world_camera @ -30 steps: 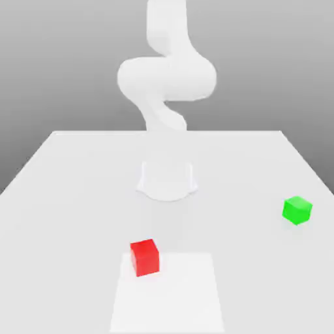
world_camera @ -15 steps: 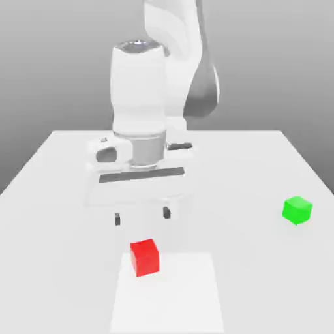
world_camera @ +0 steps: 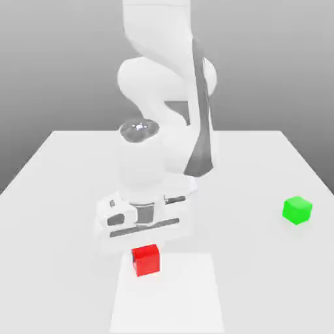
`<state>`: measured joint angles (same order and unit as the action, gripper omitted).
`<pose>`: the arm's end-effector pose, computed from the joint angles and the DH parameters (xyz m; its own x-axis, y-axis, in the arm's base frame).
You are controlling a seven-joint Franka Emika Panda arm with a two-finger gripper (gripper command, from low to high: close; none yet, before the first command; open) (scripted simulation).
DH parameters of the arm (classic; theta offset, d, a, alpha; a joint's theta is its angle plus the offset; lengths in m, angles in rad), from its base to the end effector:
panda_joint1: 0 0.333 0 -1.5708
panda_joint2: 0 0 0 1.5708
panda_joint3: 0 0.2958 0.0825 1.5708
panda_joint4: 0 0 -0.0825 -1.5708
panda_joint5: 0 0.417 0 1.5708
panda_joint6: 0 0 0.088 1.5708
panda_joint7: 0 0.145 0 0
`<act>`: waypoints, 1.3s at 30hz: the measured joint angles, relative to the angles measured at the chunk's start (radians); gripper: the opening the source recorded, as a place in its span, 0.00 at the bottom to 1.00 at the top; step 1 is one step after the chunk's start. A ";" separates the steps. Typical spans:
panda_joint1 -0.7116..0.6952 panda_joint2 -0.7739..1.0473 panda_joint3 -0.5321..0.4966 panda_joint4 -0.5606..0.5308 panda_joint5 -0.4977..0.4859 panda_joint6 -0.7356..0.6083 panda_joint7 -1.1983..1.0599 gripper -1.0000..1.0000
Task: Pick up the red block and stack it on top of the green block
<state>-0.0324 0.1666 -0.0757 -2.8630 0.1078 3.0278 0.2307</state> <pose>0.3433 -0.0480 0.0609 0.9027 -0.4303 -0.0005 -0.4303 -0.9027 0.0005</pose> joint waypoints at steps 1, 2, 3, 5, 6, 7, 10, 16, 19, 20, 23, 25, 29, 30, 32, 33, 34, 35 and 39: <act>0.008 -0.030 -0.013 -0.005 -0.023 -0.025 0.016 0.00; 0.011 -0.064 -0.023 -0.009 -0.048 -0.054 0.034 0.00; 0.009 -0.098 -0.029 -0.015 -0.071 -0.083 0.051 0.00; 0.003 -0.170 -0.036 -0.025 -0.108 -0.144 0.077 0.00; -0.001 -0.206 -0.035 -0.030 -0.121 -0.174 0.087 0.00; 0.021 -0.229 -0.022 -0.031 -0.125 -0.196 0.100 0.00; 0.107 -0.258 0.054 -0.022 -0.107 -0.232 0.153 0.00; 0.309 -0.284 0.248 0.007 -0.045 -0.281 0.266 0.00; 0.413 -0.296 0.347 0.022 -0.014 -0.305 0.324 0.00; 0.448 -0.299 0.381 0.027 -0.003 -0.313 0.343 0.00; 0.553 -0.311 0.479 0.041 0.027 -0.337 0.401 0.00; 0.623 -0.318 0.545 0.051 0.048 -0.352 0.439 0.00; 0.670 -0.263 0.626 0.064 0.005 -0.313 0.526 0.00; 0.665 -0.231 0.627 0.065 -0.035 -0.285 0.557 0.00; 0.653 -0.161 0.616 0.068 -0.136 -0.227 0.630 0.00; 0.658 -0.125 0.597 0.070 -0.195 -0.197 0.672 0.00; 0.673 -0.088 0.570 0.072 -0.257 -0.169 0.716 0.00; 0.682 -0.063 0.553 0.073 -0.300 -0.150 0.747 1.00; 0.682 -0.063 0.553 0.073 -0.300 -0.150 0.747 1.00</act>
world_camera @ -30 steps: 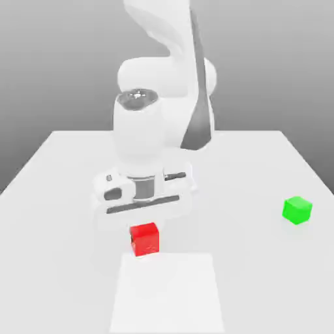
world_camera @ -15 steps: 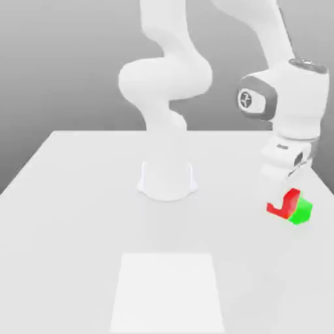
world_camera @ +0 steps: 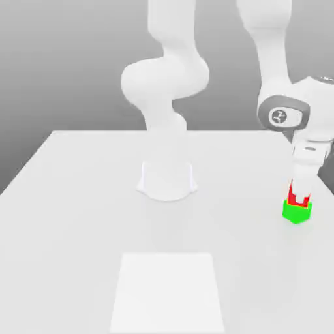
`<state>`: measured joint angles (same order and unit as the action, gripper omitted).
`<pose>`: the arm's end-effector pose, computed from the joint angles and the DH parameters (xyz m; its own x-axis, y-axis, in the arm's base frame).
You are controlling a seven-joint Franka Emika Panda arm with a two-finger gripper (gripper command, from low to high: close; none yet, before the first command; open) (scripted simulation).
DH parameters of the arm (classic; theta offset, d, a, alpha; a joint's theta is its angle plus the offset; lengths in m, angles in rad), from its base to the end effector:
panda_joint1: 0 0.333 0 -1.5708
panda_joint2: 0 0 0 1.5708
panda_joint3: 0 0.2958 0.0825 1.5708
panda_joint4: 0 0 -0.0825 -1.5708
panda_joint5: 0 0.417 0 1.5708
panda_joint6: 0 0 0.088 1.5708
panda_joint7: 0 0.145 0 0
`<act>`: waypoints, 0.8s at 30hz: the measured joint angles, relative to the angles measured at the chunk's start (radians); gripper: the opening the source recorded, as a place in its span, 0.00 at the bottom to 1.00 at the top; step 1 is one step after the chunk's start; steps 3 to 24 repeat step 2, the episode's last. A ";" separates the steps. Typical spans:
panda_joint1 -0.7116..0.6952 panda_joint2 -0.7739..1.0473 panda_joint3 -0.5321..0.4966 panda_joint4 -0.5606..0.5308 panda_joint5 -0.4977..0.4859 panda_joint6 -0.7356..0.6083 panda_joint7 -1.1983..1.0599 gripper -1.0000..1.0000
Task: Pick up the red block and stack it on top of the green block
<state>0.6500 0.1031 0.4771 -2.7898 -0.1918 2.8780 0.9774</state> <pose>0.1468 0.3542 0.0934 0.9451 0.3267 0.0025 0.3267 -0.9451 0.0009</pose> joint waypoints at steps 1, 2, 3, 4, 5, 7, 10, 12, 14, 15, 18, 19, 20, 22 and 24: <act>0.000 0.000 0.000 0.000 0.000 0.000 0.000 1.00; 0.006 0.012 -0.010 0.001 -0.020 0.009 0.014 1.00; 0.006 0.012 -0.010 0.001 -0.020 0.009 0.014 1.00; 0.006 0.012 -0.010 0.001 -0.020 0.009 0.014 1.00; 0.006 0.012 -0.010 0.001 -0.020 0.009 0.014 1.00; 0.006 0.012 -0.010 0.001 -0.020 0.009 0.014 1.00; 0.006 0.012 -0.010 0.001 -0.020 0.009 0.014 1.00; 0.006 0.012 -0.010 0.001 -0.020 0.009 0.014 1.00; 0.006 0.012 -0.010 0.001 -0.020 0.009 0.014 1.00; 0.006 0.012 -0.010 0.001 -0.020 0.009 0.014 1.00; 0.006 0.012 -0.010 0.001 -0.020 0.009 0.014 1.00; 0.006 0.012 -0.010 0.001 -0.020 0.009 0.014 1.00; 0.006 0.012 -0.010 0.001 -0.020 0.009 0.014 1.00; 0.006 0.012 -0.010 0.001 -0.020 0.009 0.014 1.00; 0.006 0.012 -0.010 0.001 -0.020 0.009 0.014 1.00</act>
